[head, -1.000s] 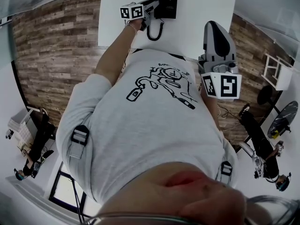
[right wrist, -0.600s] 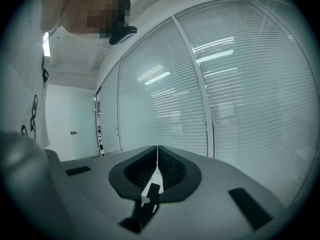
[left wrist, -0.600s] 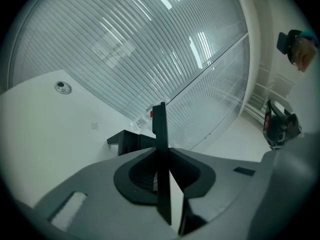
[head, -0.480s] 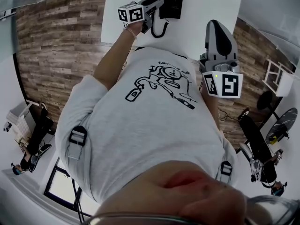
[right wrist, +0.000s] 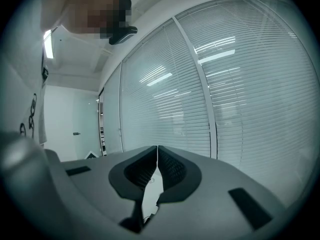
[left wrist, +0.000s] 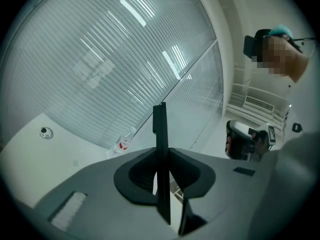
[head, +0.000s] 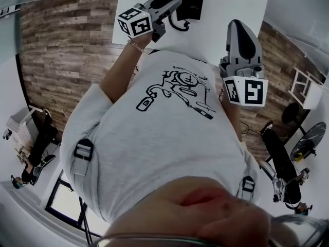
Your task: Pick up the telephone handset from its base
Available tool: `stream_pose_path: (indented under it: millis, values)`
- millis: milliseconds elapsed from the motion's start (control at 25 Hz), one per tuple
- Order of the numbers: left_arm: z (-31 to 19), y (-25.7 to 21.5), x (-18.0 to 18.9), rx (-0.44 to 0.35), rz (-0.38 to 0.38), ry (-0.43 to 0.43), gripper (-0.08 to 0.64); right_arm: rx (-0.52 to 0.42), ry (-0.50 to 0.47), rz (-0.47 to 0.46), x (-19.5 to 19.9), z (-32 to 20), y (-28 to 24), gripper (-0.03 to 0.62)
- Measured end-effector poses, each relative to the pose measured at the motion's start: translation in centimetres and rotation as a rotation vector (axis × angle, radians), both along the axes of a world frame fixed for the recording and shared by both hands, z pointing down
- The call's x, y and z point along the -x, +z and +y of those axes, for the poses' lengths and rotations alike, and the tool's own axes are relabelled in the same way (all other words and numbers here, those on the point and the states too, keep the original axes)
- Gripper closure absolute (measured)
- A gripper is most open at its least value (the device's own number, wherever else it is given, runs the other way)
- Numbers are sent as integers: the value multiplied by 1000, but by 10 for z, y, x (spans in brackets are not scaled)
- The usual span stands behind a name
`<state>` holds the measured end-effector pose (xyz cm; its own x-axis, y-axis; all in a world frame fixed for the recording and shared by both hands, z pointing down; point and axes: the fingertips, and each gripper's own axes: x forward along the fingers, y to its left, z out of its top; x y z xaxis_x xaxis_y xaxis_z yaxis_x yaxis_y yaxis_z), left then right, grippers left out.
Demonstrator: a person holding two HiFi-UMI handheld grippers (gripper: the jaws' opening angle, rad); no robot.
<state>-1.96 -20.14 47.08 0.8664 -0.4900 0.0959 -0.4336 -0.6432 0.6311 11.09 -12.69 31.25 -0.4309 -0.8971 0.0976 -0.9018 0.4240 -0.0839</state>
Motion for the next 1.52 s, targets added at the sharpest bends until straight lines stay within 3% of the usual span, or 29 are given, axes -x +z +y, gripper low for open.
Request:
stream_pose_path:
  millis: [320,680,1000,1520]
  values:
    - [30,-71,9,-134,54,15,491,-9,-13,6,4,8,-3,586]
    - [64,-139,9,-315,36,20,491,-30,-36,15,8,11,-7,586]
    - [79,-171,14,-422,19,7,492,-32,-49,19,13,14,-7,586]
    - [86,-175,9,-451,-14,4,492,-35,-84,71,19,13,-5,586]
